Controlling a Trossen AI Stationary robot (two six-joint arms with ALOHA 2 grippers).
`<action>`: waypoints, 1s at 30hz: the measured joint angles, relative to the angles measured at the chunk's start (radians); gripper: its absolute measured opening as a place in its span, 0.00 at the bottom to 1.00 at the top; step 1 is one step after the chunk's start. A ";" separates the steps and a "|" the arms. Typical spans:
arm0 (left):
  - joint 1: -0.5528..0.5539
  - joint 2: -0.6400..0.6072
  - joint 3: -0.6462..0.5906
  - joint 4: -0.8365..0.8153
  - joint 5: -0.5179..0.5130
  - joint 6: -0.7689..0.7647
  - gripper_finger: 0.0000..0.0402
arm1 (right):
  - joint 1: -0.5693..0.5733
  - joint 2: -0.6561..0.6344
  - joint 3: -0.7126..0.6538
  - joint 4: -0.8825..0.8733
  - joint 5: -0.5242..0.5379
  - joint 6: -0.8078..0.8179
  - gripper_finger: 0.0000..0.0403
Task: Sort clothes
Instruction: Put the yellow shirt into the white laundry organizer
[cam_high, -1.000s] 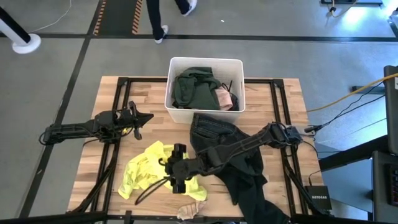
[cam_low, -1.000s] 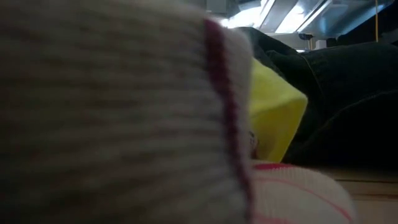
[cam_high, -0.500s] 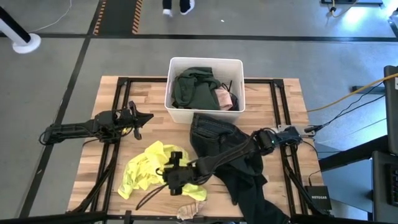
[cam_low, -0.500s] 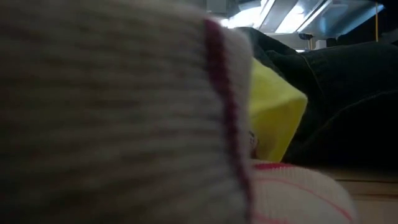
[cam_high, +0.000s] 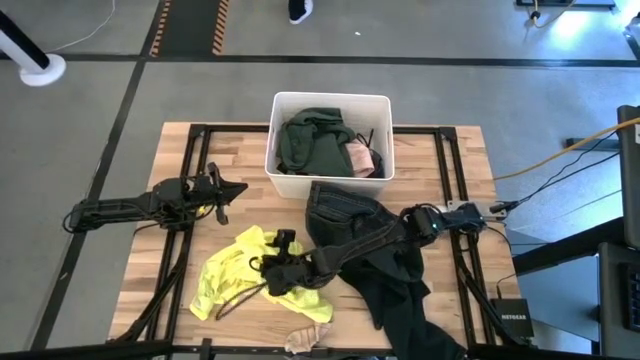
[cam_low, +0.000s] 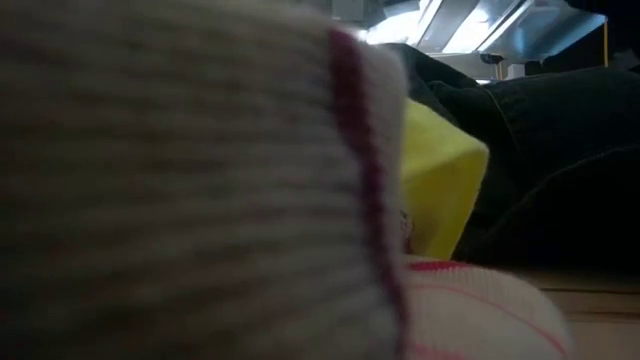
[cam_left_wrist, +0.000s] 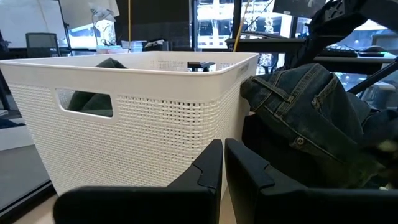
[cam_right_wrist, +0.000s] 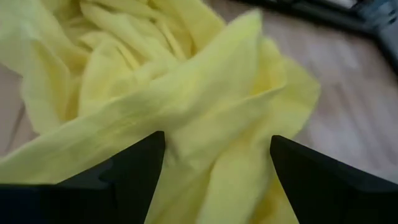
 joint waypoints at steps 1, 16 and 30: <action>0.000 0.000 0.000 0.000 0.000 0.000 0.03 | -0.011 0.002 0.000 -0.004 -0.029 0.007 0.77; 0.000 0.000 0.000 0.000 0.000 -0.004 0.03 | -0.134 0.066 -0.001 -0.016 -0.298 0.030 0.77; 0.000 0.000 0.000 0.000 0.000 -0.004 0.03 | -0.131 0.109 0.006 -0.082 -0.345 0.055 0.41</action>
